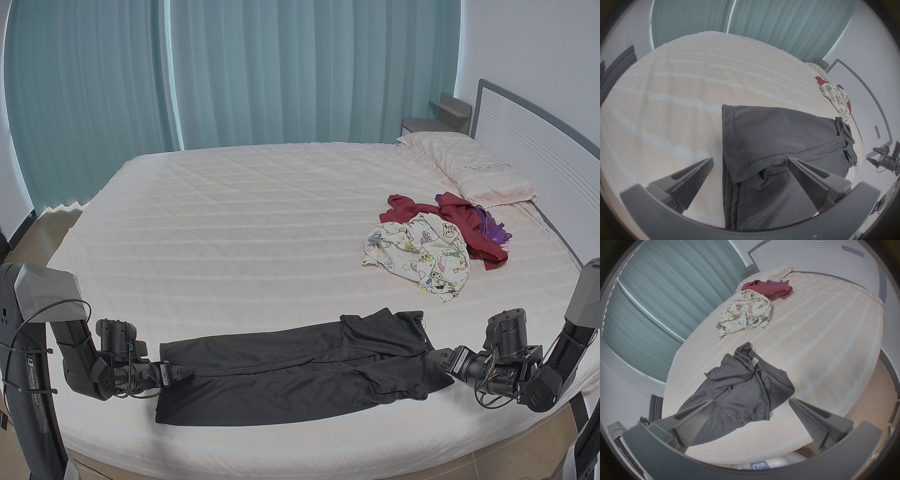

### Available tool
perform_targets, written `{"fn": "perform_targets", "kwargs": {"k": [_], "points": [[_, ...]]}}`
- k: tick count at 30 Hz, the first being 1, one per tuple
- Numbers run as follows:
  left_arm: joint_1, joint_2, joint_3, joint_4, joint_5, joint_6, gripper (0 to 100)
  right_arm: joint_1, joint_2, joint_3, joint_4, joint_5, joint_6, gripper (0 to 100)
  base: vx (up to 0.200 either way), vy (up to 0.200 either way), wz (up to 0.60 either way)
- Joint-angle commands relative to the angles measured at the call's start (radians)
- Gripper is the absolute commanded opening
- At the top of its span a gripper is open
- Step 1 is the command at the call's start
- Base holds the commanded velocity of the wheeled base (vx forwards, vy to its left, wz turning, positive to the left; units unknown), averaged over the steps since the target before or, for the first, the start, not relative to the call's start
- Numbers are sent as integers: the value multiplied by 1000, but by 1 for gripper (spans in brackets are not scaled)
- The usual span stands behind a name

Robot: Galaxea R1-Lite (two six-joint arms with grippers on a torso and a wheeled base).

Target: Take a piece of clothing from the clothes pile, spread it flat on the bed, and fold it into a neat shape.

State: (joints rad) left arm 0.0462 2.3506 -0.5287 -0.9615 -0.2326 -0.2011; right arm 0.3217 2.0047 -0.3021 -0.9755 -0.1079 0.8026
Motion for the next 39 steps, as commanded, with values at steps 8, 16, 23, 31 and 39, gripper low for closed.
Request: {"fn": "perform_targets", "kwargs": {"k": [8, 16, 23, 31, 39], "points": [[-28, 19, -2, -5, 4, -57, 100, -16, 34, -2, -3, -1, 4, 100, 0, 0, 0], [-60, 22, -4, -6, 33, -133, 100, -18, 45, 1, -5, -10, 20, 100, 0, 0, 0], [-63, 25, -7, -8, 55, -127, 100, -16, 36, 24, -41, -10, 20, 100, 0, 0, 0], [-68, 27, -11, -8, 71, -118, 100, -3, 45, 51, -111, -10, 10, 100, 0, 0, 0], [-66, 36, -24, -8, 71, -101, 100, -1, 51, 44, -114, -9, 14, 100, 0, 0, 0]]}}
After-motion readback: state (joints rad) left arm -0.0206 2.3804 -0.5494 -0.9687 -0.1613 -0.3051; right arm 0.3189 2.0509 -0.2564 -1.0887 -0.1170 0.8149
